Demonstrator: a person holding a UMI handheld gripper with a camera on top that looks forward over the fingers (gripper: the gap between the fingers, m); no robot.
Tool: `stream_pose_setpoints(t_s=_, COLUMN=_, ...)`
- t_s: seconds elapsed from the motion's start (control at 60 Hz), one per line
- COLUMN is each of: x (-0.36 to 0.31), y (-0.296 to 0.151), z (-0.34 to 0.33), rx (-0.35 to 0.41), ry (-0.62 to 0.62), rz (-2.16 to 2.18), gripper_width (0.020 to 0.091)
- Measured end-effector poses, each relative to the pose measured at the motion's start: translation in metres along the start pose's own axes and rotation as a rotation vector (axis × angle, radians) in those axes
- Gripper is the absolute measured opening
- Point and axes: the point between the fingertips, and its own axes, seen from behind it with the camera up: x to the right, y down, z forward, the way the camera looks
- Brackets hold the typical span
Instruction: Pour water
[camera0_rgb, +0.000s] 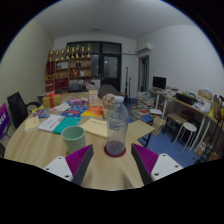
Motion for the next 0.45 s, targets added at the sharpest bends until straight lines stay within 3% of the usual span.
stream_pose_setpoints(t_s=0.45, x=-0.094, y=-0.048, z=-0.305, rx=0.039, ry=0.014, rz=-0.005, gripper_width=0.0845)
